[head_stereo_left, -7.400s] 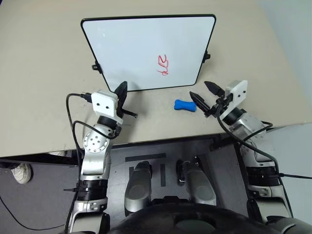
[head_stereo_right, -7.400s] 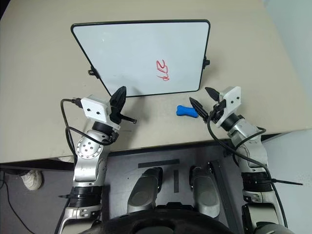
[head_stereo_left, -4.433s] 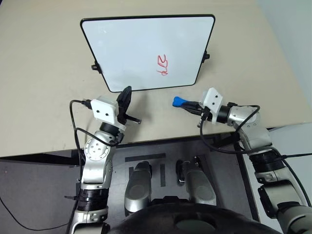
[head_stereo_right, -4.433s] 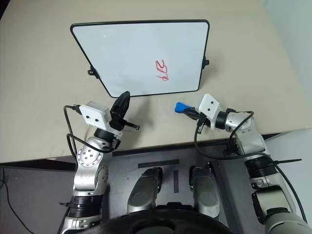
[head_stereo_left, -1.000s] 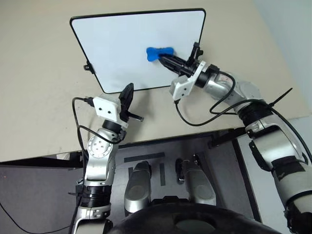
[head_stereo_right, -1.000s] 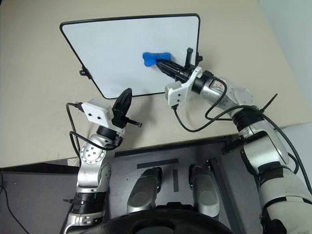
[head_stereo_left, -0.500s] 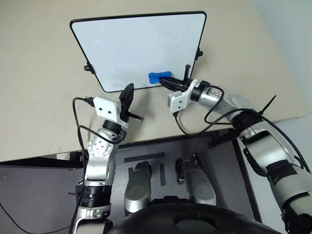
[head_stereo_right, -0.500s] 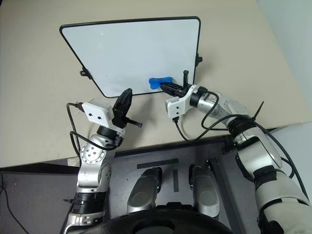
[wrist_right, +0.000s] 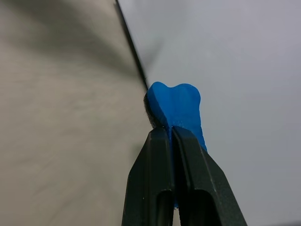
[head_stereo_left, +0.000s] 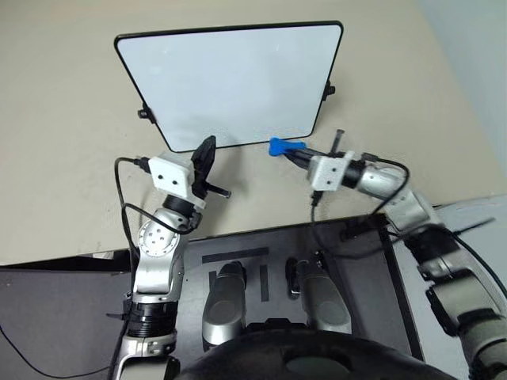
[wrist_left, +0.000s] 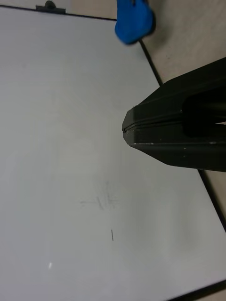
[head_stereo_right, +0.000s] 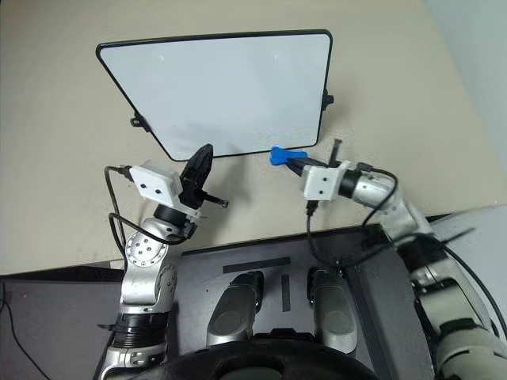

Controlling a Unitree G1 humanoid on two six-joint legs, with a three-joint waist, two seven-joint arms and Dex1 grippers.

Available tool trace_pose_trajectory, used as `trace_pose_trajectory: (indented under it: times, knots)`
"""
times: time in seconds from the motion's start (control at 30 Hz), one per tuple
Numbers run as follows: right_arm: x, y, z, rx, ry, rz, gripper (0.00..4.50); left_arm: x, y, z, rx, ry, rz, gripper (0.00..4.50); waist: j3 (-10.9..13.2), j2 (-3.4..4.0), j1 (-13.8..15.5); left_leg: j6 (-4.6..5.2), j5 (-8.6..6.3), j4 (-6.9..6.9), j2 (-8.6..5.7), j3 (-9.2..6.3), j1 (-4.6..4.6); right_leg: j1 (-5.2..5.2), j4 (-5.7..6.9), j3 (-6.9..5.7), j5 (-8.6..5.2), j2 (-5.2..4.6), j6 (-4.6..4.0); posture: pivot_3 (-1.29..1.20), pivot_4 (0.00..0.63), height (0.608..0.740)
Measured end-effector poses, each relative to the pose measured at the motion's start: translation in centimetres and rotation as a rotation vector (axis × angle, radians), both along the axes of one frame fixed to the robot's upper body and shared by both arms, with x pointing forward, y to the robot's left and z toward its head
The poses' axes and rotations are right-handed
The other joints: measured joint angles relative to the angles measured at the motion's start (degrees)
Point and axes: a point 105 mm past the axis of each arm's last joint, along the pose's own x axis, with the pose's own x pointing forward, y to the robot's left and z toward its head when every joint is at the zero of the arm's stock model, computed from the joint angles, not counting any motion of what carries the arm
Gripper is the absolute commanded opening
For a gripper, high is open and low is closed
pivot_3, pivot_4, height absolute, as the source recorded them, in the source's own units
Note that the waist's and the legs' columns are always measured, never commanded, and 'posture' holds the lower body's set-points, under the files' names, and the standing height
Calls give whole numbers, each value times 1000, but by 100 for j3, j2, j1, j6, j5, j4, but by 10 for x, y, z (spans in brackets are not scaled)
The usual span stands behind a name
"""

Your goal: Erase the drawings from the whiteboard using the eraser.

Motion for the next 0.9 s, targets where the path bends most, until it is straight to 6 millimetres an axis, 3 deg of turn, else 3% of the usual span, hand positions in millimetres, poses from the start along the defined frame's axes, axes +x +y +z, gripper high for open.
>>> trace_pose_trajectory:
  times: [0.07,0.17,0.47,0.7,0.9]
  knots:
    - [-7,-8,-6,-14,73,-9,8,1,1,-7,1,17,-3,0,0,-1,0,0,0,1,0,0,4,4,1,0,-1,1,0,0,150,740]
    - [-14,-13,-16,-38,145,-21,801,2,3,-17,9,30,-20,0,0,-1,-22,1,3,2,1,0,22,14,6,4,1,5,-2,0,150,740]
    - [-13,-3,-8,23,163,-33,3861,7,11,-19,10,10,-23,0,0,-1,-30,11,22,6,1,-5,29,23,13,5,8,11,0,0,150,740]
    - [-4,-16,16,115,101,-113,3861,7,9,-4,24,-12,-24,0,-1,-2,-16,10,21,7,-1,-5,26,24,9,4,5,10,4,0,150,740]
    - [-10,-17,11,179,154,-150,3861,8,9,1,45,20,-34,0,-1,-2,-17,10,22,12,-1,-5,27,24,12,3,8,16,0,0,150,740]
